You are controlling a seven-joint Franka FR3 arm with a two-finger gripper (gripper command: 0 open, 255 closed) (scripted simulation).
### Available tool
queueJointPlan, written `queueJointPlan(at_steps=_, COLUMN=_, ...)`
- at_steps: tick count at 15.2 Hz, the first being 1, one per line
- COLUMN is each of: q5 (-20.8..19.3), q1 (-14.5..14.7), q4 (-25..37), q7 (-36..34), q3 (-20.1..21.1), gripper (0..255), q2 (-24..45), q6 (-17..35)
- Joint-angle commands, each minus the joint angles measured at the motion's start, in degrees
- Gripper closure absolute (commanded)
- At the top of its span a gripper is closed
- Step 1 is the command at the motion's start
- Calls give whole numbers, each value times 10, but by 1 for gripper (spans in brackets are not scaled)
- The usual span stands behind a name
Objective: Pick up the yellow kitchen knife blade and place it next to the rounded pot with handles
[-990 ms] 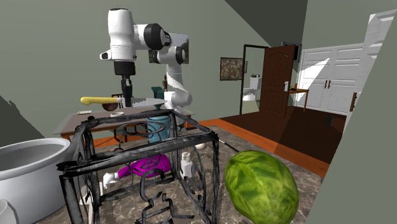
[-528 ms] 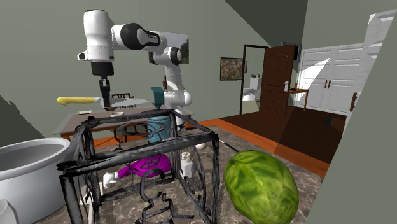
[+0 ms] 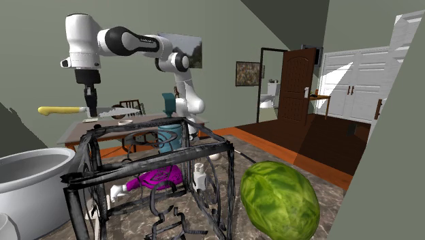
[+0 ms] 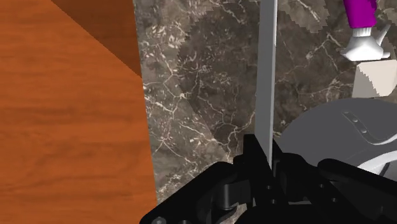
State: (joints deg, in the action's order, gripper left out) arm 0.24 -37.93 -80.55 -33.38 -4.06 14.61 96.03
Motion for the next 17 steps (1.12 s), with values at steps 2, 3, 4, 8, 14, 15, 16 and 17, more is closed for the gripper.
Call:
queueJointPlan(at_steps=2, q5=0, q1=0, q4=-29, q7=1, q3=0, gripper=255, q2=-4, q6=26)
queueJointPlan(at_steps=3, q5=0, q1=0, q4=-38, q7=1, q3=0, gripper=255, q2=-4, q6=34)
queueJointPlan(at_steps=4, q5=0, q1=0, q4=-46, q7=1, q3=0, gripper=255, q2=-5, q6=42)
queueJointPlan(at_steps=8, q5=0, q1=0, q4=-79, q7=1, q3=0, gripper=255, q2=-6, q6=73)
queueJointPlan(at_steps=14, q5=0, q1=0, q4=-121, q7=0, q3=0, gripper=255, q2=-3, q6=118)
queueJointPlan(at_steps=15, q5=0, q1=0, q4=-128, q7=0, q3=0, gripper=255, q2=-2, q6=125)
queueJointPlan(at_steps=16, q5=0, q1=0, q4=-134, q7=0, q3=0, gripper=255, q2=-1, q6=133)
queueJointPlan(at_steps=17, q5=0, q1=0, q4=-140, q7=0, q3=0, gripper=255, q2=0, q6=140)
